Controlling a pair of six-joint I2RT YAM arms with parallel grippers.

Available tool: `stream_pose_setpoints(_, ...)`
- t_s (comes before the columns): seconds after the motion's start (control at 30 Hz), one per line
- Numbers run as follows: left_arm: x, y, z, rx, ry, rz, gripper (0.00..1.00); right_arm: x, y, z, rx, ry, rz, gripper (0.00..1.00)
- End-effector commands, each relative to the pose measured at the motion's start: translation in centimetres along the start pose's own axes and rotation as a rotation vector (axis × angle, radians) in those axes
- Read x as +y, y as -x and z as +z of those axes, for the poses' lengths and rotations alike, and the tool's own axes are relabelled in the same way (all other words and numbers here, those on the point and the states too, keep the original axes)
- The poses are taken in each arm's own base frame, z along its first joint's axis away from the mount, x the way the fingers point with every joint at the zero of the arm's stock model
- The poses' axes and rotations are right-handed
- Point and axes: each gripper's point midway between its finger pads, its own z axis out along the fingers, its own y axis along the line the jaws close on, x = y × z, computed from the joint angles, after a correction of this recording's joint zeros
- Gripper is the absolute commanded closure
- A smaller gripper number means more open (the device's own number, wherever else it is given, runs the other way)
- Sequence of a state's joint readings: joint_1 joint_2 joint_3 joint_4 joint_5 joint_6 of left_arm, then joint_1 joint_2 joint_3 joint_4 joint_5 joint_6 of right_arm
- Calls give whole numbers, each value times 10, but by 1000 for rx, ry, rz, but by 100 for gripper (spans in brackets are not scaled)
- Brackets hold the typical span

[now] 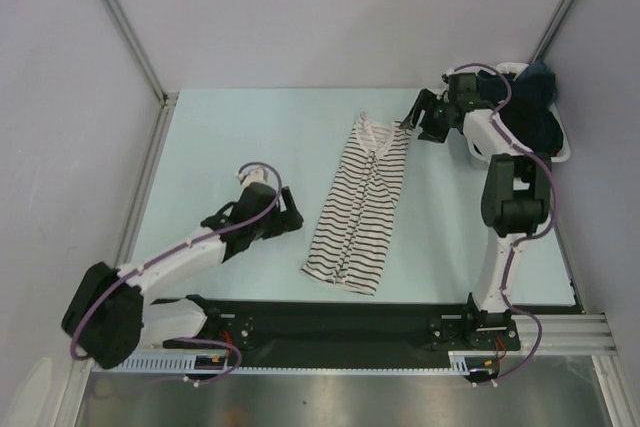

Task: Fold and stack the tank tops

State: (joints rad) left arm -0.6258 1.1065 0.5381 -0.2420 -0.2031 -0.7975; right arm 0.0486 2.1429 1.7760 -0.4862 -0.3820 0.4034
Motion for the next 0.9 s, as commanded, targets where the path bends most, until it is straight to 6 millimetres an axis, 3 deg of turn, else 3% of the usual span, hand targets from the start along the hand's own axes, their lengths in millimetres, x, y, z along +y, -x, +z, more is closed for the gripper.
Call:
stream_pose_setpoints(0.0, -44, 35, 16, 2, -117, 91, 0, 9, -16, -34, -51, 23, -7, 28)
stream_pose_setpoints(0.03, -56, 39, 20, 14, -146, 101, 0, 19, -13, -50, -95, 49, -9, 30)
stream_pose_setpoints(0.07, -63, 43, 25, 23, -153, 116, 0, 15, -26, -51, -85, 47, -4, 31)
stream_pose_setpoints(0.1, -77, 52, 37, 29, -161, 142, 0, 3, -52, -50, -46, 26, 15, 34)
stream_pose_setpoints(0.17, -86, 59, 48, 46, -156, 171, 1, 7, -66, -63, -61, 40, 4, 35)
stream_pose_setpoints(0.2, -96, 67, 60, 53, -156, 178, 2, -4, -87, -62, -28, 20, 18, 35)
stream_pose_setpoints(0.3, -103, 72, 79, 74, -134, 193, 6, -8, -105, -73, -25, 21, 13, 34)
stream_pose_setpoints(0.37, -101, 72, 85, 81, -120, 191, 14, -17, -121, -72, 2, 7, 12, 34)
stream_pose_setpoints(0.47, -98, 71, 86, 57, -130, 170, 19, -24, -136, -60, 55, 12, 28, 37)
stream_pose_setpoints(0.6, -93, 62, 90, 77, -125, 168, 21, -19, -143, -43, 93, 41, 39, 39)
stream_pose_setpoints(0.73, -91, 60, 95, 90, -110, 179, 33, -17, -139, -28, 104, 39, 42, 41)
stream_pose_setpoints(0.87, -91, 61, 95, 78, -119, 173, 38, -20, -130, -12, 107, 19, 49, 47)
